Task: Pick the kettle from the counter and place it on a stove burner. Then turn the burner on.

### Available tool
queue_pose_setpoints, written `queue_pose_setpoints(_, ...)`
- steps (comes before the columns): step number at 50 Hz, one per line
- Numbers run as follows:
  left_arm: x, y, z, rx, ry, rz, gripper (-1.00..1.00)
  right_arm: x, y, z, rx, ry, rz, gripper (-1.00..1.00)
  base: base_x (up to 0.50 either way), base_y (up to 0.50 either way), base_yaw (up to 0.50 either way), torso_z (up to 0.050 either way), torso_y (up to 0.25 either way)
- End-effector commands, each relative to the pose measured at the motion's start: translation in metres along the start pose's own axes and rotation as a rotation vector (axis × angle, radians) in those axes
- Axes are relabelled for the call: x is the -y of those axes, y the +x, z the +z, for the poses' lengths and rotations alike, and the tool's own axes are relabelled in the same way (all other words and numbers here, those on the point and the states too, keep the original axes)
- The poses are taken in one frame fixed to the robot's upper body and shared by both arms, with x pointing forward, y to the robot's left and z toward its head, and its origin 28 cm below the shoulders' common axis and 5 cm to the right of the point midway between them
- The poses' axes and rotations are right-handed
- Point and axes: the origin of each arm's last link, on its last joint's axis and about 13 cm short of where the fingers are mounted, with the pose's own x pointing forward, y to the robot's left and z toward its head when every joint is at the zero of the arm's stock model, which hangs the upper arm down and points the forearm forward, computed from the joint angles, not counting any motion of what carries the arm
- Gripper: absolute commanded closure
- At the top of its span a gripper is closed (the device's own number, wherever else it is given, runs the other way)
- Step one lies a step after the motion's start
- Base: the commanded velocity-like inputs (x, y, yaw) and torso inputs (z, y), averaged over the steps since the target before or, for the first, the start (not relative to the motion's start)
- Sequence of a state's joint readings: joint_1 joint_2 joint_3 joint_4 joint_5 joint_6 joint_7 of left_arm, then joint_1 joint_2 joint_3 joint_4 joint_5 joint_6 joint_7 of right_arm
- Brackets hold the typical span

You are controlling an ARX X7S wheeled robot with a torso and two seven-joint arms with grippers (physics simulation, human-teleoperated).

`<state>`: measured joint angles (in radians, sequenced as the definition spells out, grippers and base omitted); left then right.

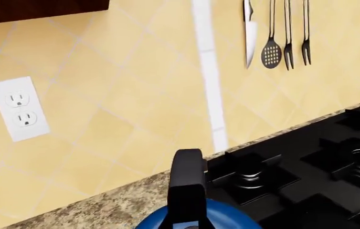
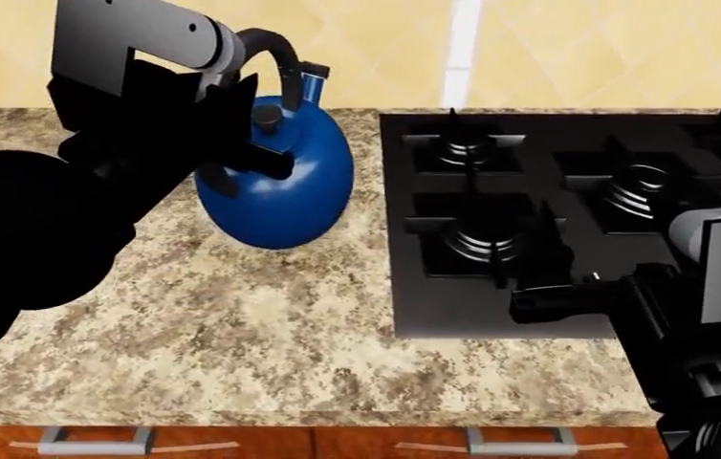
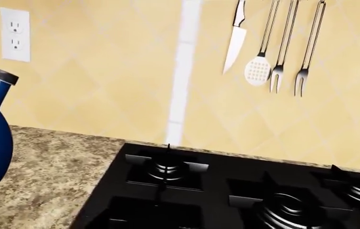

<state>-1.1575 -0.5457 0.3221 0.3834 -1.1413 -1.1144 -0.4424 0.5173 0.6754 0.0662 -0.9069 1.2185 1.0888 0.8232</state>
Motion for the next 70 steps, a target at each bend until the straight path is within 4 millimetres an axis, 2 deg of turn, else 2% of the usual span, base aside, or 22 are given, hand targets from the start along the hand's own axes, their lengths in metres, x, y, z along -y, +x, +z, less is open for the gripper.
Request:
queue_pose_setpoints(1, -0.006, 0.001, 0.01, 0.063, 0.012, 0.075, 1.0, -0.001, 0.001, 0.0, -0.005, 0.0, 0.004, -1.0, -0.07, -0.44, 0.0, 0.0, 0.0)
queue_pose_setpoints(14, -0.006, 0.006, 0.009, 0.073, 0.013, 0.076, 1.0, -0.001, 0.001, -0.002, 0.0, -0.001, 0.012, -1.0, -0.06, -0.44, 0.0, 0.0, 0.002)
queue_pose_setpoints(24, -0.005, 0.022, 0.01, 0.083, 0.016, 0.048, 1.0, -0.001, 0.001, -0.004, 0.004, 0.003, 0.016, -1.0, 0.0, -0.41, 0.0, 0.002, 0.002)
queue_pose_setpoints(43, 0.006, 0.073, 0.019, 0.075, 0.038, -0.008, 1.0, 0.001, 0.002, -0.008, 0.005, 0.009, 0.01, -1.0, 0.0, -0.01, 0.0, 0.0, 0.003)
queue_pose_setpoints(70, 0.02, 0.104, 0.002, 0.055, -0.027, -0.042, 1.0, 0.002, 0.003, -0.013, -0.002, 0.013, -0.011, -1.0, 0.0, 0.0, 0.0, 0.001, 0.002)
